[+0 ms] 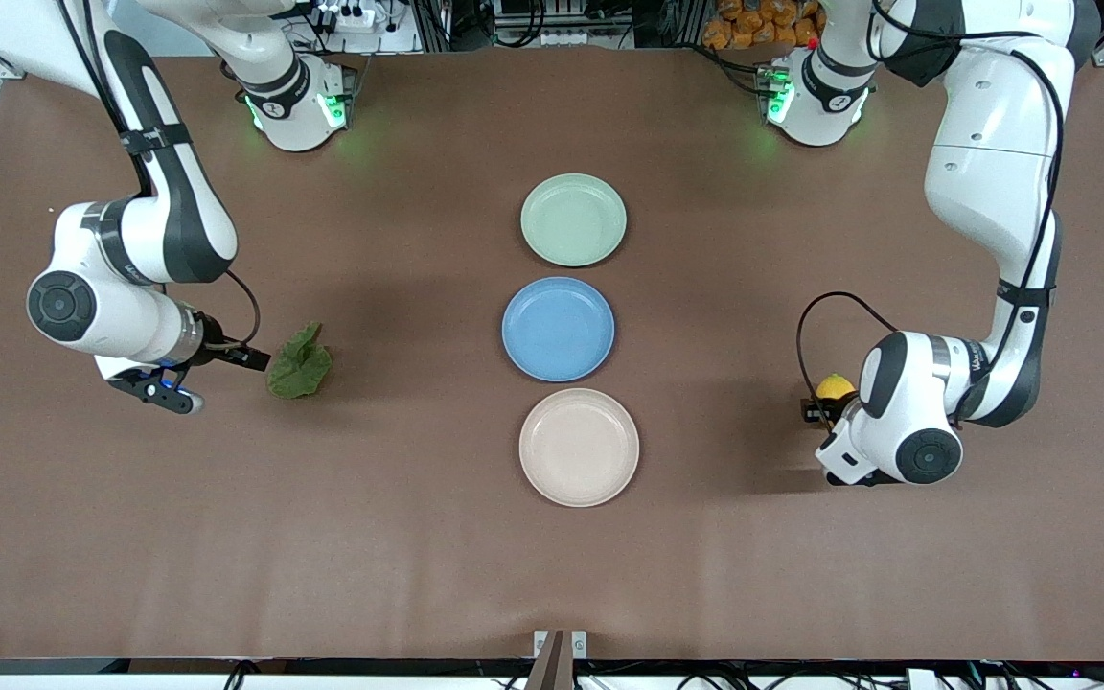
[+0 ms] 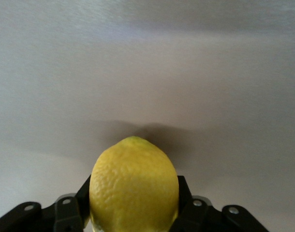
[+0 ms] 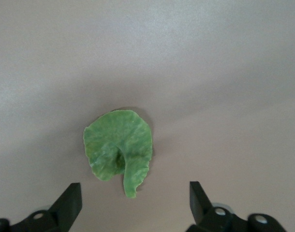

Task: Pick lemon and lettuce from plates
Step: 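Lower the lettuce onto the table beside the plates and open the right gripper, then lower the lemon onto the table with the left gripper and release it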

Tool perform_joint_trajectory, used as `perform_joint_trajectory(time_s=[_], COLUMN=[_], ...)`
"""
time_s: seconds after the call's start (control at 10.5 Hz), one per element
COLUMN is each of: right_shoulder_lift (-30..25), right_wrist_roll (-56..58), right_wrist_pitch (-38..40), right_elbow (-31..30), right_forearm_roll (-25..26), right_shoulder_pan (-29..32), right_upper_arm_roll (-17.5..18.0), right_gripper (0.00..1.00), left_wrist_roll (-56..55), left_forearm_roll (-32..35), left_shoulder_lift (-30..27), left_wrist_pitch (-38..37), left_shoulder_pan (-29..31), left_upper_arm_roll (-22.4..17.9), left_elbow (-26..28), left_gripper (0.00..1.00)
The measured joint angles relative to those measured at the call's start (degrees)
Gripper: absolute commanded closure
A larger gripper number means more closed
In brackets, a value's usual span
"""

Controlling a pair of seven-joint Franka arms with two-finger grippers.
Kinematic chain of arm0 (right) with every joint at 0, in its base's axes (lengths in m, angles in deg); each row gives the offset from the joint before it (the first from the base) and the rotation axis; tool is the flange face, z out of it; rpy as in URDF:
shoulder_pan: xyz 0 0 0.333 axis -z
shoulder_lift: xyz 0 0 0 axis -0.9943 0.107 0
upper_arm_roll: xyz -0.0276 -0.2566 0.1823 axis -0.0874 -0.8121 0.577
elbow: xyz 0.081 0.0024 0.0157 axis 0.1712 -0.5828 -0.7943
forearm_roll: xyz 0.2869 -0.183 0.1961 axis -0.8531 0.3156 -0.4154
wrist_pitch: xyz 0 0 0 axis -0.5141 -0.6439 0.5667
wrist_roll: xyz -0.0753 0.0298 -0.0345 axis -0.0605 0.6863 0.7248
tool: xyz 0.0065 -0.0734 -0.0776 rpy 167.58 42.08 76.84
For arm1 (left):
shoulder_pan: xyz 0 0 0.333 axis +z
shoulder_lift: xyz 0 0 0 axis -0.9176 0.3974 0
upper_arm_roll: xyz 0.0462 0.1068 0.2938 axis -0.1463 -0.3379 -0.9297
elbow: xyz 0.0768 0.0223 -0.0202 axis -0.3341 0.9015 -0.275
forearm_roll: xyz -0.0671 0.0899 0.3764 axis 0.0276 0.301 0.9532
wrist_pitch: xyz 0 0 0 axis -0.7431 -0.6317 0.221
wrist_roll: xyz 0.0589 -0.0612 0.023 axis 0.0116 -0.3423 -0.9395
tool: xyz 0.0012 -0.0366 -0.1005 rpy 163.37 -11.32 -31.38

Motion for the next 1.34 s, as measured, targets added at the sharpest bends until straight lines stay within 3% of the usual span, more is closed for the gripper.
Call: perform_joint_trajectory(time_s=[0.48,1.05,1.34], right_shoulder_lift=[-4.6,-15.5,-17.7], right_wrist_roll=[8.1,15.8,20.5], right_wrist_pitch=[0.1,7.6,9.8], right_elbow=[0.0,1.0,4.4], right_forearm_roll=[0.0,0.0,0.0], right_shoulder_pan=[0.9,1.4,1.5], right_upper_arm_roll=[0.0,0.0,0.1], right_gripper=[0.0,0.0,0.0], left_wrist_roll=[0.1,0.1,0.1], left_forearm_roll=[1.1,1.0,0.9], left_shoulder_lift=[-1.1,-8.7,-12.1], left_wrist_pitch=[-0.4,-5.4,-8.1], left_shoulder_pan=[-0.1,-0.2,0.1], left_upper_arm_roll=[0.3,0.8,0.8], left_elbow=[-1.7,-2.0,-2.0], left_gripper=[0.0,0.0,0.0])
